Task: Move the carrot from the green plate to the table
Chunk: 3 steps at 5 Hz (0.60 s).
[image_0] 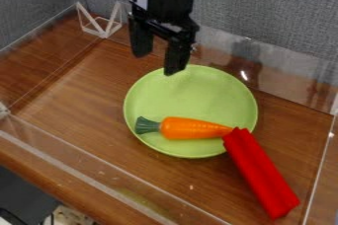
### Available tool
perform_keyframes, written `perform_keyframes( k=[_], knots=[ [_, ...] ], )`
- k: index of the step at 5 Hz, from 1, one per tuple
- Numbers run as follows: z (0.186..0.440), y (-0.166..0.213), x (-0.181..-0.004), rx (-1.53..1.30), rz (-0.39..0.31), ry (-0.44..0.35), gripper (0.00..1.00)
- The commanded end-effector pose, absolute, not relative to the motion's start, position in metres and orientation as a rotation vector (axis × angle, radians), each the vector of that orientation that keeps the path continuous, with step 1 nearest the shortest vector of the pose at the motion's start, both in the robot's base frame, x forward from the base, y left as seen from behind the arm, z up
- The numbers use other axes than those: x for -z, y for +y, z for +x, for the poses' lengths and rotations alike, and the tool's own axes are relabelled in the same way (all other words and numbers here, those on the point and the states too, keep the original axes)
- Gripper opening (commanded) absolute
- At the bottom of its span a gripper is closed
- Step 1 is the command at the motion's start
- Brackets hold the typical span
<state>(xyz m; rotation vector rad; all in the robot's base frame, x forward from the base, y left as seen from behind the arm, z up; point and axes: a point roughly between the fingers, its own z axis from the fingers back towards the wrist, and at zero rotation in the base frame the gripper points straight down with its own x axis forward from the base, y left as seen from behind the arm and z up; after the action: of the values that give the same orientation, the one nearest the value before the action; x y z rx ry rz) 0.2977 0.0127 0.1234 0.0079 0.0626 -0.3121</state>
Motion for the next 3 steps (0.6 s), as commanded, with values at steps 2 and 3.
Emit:
perform_keyframes(
  k=[2, 3],
  knots=[
    [0.306, 0.011, -0.17, 0.247, 0.023, -0.038, 1.0],
    [0.307, -0.003, -0.17, 0.249, 0.02, -0.053, 1.0]
  ],
)
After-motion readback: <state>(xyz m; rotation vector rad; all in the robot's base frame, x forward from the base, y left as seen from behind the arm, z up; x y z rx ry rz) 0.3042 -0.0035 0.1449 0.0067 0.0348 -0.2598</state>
